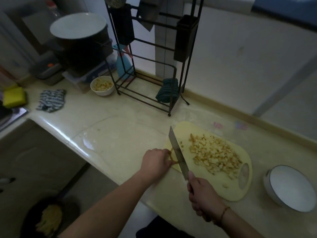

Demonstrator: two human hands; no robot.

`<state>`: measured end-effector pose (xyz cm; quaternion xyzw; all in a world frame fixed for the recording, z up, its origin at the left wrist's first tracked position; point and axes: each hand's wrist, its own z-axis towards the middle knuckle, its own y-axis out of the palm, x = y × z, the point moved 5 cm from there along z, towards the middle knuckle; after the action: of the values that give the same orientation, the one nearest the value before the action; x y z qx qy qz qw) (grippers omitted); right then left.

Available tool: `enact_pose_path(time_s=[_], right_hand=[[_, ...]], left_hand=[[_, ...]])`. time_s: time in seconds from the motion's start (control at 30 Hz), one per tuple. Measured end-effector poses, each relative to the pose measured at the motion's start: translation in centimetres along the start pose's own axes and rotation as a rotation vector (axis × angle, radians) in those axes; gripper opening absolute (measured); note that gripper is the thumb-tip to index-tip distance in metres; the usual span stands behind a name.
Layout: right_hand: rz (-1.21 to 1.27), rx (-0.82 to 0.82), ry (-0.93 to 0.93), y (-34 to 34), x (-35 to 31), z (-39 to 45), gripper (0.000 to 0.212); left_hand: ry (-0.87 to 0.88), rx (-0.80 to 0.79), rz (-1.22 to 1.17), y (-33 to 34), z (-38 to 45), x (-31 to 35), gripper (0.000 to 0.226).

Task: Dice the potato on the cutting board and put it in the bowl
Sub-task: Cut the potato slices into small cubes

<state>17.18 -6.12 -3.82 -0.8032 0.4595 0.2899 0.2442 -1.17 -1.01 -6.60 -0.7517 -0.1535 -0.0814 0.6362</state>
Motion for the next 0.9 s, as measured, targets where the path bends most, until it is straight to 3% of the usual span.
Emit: enact_pose_path(time_s=[0.23, 0.43, 0.7, 0.8, 0.9], right_hand=[[-0.066, -0.035, -0.014, -0.7, 0.8, 0.5, 0.052], [-0.125, 0.090, -0.085, -2.4, 0.8, 0.8, 0.054], [-0.095, 0.057, -0.104, -3.5, -0.1, 0.1, 0.050], [-0.101, 0.036, -0.135, -3.1, -0.4, -0.3, 0.050], [-0.262, 0.054, -0.234, -2.5, -0.6, -0.2, 0.055]], left_hand=[[-0.034, 0.032, -0.062, 0.3, -0.9, -0.2, 0.048], [-0.049, 0.064, -0.054, 0.5, -0.8, 0.4, 0.050], [-0.060, 0.146, -0.023, 1.0, -0.7, 1.8, 0.048], [-0.001, 0.187, -0.025, 0.8, -0.9, 1.7, 0.041], [0.179, 0.292, -0.101, 0.5, -1.1, 2.0, 0.025]])
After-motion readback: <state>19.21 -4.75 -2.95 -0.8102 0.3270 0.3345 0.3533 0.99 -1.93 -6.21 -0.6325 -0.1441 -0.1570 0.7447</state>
